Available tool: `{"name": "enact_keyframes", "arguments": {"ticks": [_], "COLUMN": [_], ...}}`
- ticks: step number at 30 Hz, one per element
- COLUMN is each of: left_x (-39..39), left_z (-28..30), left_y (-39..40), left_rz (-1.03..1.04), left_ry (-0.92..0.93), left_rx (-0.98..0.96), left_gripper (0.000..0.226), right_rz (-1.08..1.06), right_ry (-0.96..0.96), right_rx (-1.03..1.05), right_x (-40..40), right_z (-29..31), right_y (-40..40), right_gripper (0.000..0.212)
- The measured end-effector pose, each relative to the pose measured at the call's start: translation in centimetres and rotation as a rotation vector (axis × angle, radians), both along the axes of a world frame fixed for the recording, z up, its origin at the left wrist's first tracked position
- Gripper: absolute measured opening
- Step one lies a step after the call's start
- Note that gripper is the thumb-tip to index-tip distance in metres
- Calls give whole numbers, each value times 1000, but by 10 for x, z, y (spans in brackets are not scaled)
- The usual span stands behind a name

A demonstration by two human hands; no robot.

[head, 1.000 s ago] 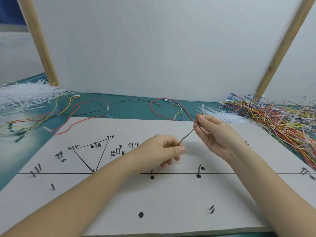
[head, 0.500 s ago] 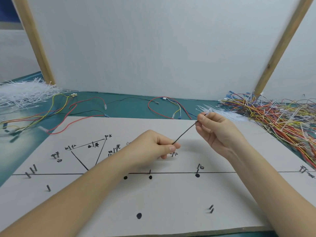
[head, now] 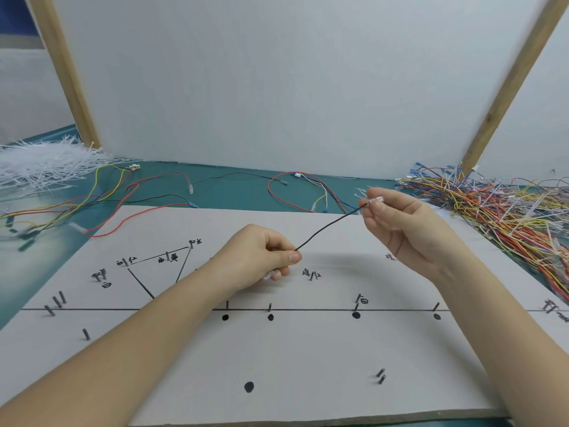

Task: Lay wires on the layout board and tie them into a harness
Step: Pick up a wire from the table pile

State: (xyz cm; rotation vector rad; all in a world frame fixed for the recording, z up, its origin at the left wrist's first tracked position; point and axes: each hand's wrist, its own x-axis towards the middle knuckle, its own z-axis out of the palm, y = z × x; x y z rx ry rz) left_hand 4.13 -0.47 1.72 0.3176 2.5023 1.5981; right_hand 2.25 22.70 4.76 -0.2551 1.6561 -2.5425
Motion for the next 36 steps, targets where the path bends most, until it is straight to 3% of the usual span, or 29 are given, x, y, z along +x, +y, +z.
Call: {"name": "enact_keyframes", "arguments": {"ticks": [5,10,14,18,24,36], "left_x": [11,46,62,65,61,61], "left_z": [15,8,8,9,8,8], "left_y": [8,14,-13,-43,-76,-84], "left_rz": [-79,-108,9,55,36,-13], "left_ry": [34,109,105,103,-100,-131], "left_rx": [-80,-301,-279,-420,-463,-554], "left_gripper": [14,9,16,20,25,25], "right_rz": [-337,-338,-263,-168,-34,58], "right_ry": [97,254,297,365,502,453], "right_rx": [508,936,922,980,1103,1116], "right_x": [-4,-1,-2,-13,-29,-38], "right_z": [-7,-17,-13,-8,-8,-30], "right_y": [1,-18,-38,-79,-142,-172], "right_gripper": [13,22,17,16,15,12]}}
